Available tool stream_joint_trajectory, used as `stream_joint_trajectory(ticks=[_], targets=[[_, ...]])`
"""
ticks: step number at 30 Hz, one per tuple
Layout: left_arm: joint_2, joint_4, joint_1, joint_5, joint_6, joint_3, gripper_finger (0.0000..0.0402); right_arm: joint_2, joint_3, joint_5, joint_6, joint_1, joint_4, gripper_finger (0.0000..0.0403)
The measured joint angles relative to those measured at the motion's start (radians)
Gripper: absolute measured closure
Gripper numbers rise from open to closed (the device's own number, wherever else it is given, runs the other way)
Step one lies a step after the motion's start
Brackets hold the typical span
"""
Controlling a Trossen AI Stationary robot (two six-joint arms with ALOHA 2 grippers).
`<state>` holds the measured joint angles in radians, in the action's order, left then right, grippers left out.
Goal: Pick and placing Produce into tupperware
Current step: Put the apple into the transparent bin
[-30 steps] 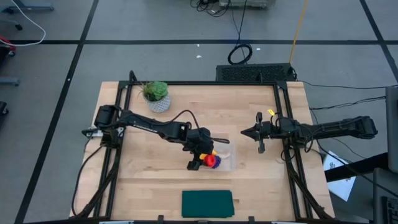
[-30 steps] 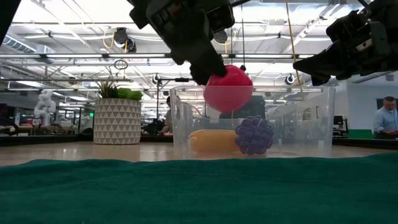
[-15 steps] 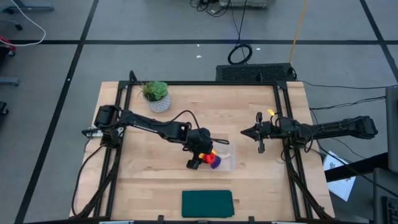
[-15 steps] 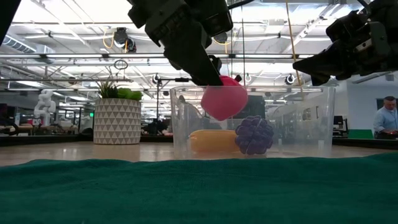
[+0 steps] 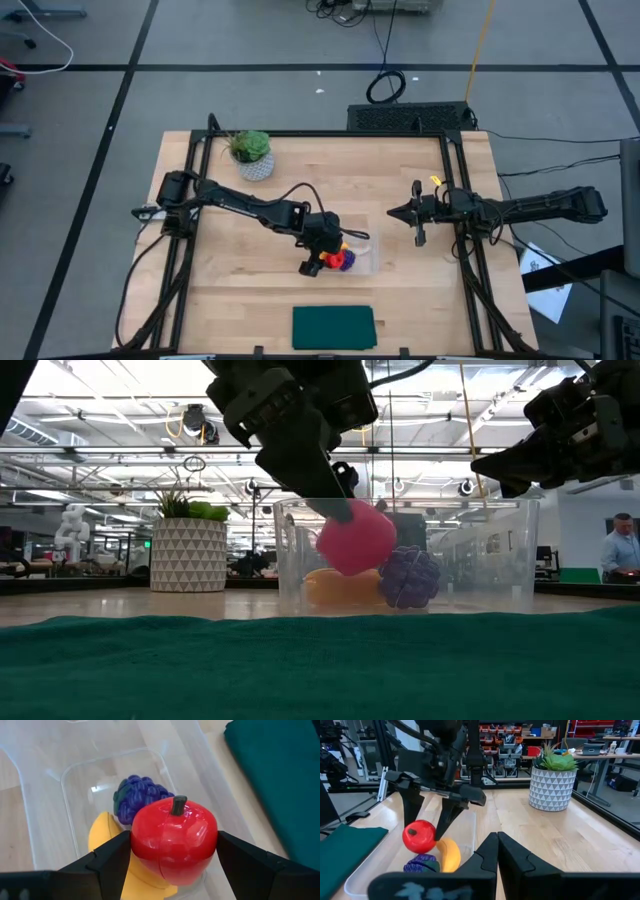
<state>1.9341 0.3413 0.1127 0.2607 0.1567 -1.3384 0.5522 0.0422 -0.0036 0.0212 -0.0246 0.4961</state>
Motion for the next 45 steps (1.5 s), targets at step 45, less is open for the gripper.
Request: stream_joint_trajectory(ticks=[45], targets=[[0.06, -0.027, -0.006, 0.08, 0.023, 0.0, 0.0117, 0.01, 0.0, 0.003, -0.003, 0.0, 0.0, 0.0403]])
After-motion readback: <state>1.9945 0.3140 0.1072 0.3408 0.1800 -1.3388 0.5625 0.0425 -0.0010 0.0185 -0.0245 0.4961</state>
